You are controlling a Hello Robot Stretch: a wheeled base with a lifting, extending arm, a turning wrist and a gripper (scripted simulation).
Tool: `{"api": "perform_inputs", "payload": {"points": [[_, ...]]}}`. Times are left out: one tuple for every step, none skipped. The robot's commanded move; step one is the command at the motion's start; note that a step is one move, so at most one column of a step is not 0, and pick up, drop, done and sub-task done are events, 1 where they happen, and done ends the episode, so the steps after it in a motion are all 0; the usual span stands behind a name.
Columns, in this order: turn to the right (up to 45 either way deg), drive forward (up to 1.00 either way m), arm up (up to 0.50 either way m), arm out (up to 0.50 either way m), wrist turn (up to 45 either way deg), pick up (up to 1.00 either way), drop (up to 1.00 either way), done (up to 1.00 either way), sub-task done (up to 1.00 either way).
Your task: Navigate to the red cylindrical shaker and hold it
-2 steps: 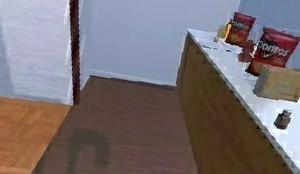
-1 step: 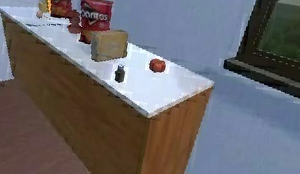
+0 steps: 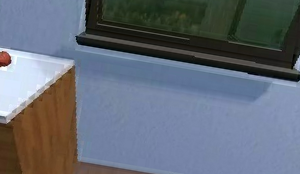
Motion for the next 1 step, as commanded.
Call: {"api": "perform_inputs", "payload": {"points": [[0.0, 0.05, 0.0, 0.0, 0.0, 0.0, 0.0, 0.0, 0.0]]}}
